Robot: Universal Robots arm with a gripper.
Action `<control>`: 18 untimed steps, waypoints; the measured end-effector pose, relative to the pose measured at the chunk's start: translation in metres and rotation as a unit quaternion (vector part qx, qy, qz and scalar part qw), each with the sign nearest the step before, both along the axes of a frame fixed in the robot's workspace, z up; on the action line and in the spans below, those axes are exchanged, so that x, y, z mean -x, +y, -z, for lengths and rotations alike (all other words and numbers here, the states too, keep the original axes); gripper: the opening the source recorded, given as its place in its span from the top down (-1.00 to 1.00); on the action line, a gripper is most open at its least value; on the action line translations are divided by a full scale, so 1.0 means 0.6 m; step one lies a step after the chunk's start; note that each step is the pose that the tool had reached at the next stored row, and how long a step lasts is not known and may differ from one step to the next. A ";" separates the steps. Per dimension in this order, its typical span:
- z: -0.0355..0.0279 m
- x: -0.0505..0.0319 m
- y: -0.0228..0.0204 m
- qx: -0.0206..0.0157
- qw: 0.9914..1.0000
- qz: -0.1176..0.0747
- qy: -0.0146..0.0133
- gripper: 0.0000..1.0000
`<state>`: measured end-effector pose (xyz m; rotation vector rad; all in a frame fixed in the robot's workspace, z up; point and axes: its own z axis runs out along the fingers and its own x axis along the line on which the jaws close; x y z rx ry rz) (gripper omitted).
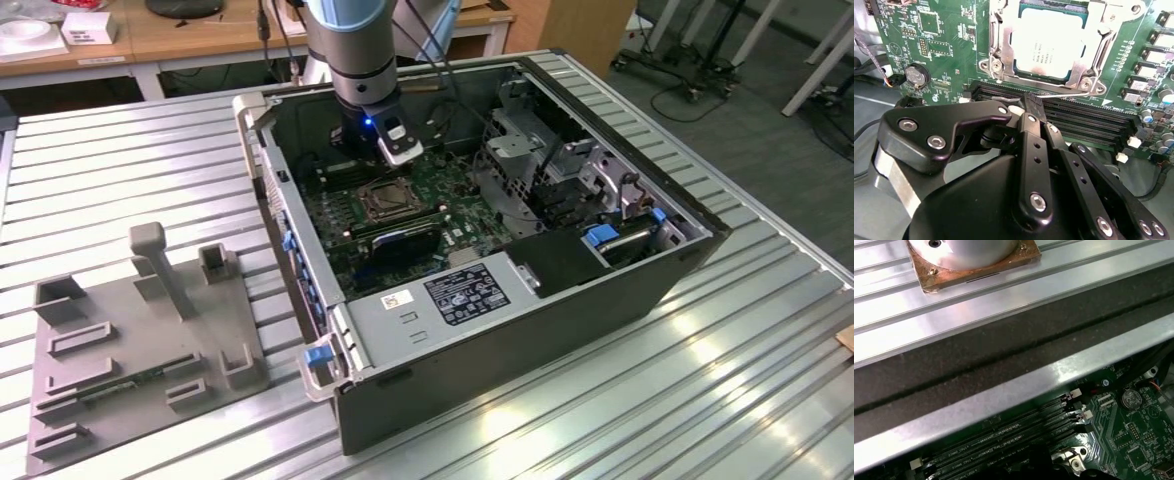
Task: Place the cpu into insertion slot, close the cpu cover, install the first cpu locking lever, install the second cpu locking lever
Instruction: 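Install the first cpu locking lever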
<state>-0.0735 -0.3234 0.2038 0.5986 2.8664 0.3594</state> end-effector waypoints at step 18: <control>0.005 -0.001 0.0002 0.000 1.000 0.015 0.000 0.79</control>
